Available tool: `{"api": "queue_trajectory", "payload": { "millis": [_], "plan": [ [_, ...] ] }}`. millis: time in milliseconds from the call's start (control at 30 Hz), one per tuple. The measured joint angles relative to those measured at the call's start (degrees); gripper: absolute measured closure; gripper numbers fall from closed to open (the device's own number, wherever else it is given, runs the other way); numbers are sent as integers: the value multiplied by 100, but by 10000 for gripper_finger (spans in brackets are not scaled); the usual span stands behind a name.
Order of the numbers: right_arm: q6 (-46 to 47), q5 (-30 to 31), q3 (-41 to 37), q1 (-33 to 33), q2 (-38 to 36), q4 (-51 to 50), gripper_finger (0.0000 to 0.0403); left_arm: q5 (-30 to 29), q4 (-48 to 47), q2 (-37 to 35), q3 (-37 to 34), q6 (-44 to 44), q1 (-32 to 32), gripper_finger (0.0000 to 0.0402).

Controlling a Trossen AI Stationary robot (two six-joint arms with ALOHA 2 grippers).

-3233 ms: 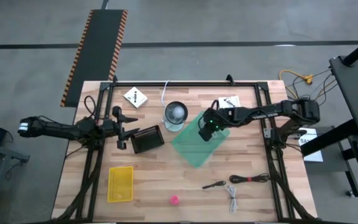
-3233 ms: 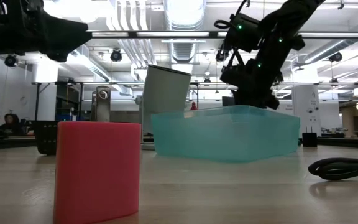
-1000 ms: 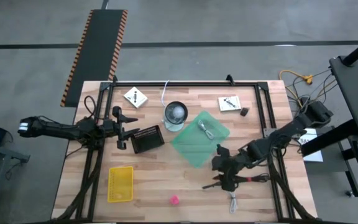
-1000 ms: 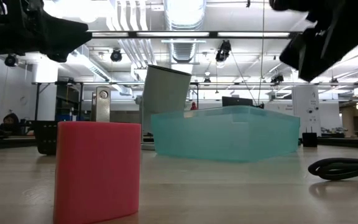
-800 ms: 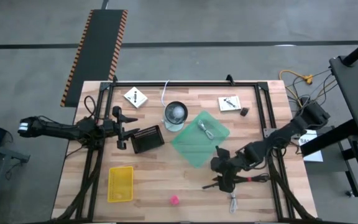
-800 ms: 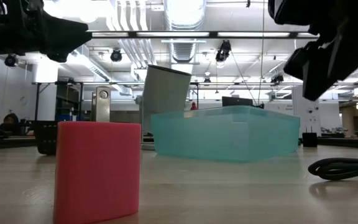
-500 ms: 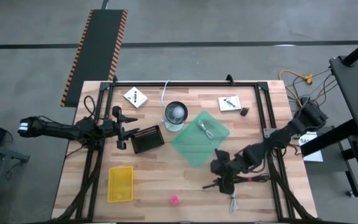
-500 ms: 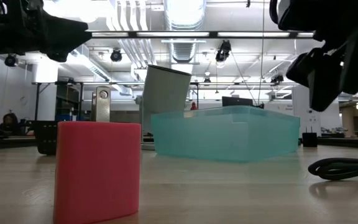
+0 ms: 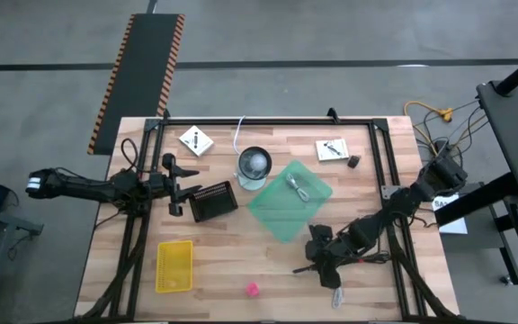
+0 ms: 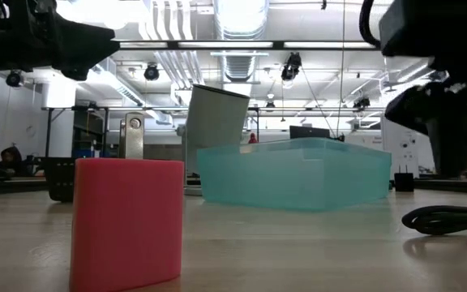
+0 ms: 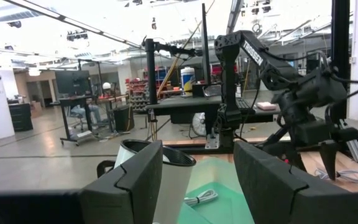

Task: Pick and place items into bin
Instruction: Put the left black charger cable into the green bin

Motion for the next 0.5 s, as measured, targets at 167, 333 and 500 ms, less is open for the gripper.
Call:
{"api": "queue_trajectory", "payload": {
  "millis": [167, 333, 500],
  "plan": [
    [3, -293, 77, 0, 328, 0, 199, -3, -1, -1, 0, -1, 1, 219],
    [-27, -337, 231, 0, 541, -31, 199, -9, -3, 0, 0, -2, 2, 219],
    [-44, -337, 290, 14, 554, -138, 201, -9, 0, -4, 0, -2, 2, 219]
  ]
}}
